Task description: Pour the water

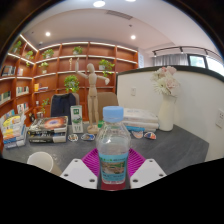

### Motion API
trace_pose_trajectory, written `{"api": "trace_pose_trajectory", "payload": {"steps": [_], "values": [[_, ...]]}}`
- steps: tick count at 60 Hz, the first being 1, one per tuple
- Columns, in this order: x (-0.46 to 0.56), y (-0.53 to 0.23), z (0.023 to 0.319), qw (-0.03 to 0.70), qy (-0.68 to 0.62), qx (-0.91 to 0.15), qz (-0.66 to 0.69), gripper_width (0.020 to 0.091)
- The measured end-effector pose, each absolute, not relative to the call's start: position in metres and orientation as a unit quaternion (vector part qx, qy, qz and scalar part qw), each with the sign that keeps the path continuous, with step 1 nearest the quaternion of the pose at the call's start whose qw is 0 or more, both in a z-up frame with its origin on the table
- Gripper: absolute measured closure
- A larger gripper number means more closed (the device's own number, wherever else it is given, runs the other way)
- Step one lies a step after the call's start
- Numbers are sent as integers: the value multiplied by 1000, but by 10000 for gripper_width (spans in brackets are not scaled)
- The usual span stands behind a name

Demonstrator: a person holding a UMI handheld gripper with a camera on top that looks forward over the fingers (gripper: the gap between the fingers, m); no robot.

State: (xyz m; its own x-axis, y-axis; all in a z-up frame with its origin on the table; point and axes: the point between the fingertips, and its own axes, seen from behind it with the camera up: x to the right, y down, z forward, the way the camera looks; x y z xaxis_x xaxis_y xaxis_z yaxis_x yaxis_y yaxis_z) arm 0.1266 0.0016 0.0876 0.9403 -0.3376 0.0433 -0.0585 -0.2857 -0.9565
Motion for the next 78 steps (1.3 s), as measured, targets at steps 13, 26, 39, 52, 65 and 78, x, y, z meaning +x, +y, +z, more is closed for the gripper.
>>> {"api": "trace_pose_trajectory", "payload": {"steps": [13,26,39,52,65,78], "values": [[122,2,66,597,119,-788,-90,744],[122,-2,56,592,121,-792,-90,504],[97,-41,51,571,96,-812,-73,266],[70,-117,81,567,57,-818,-83,268],[38,-170,116,593,44,-802,-58,271],[12,-196,139,610,29,-791,-44,272]]}}
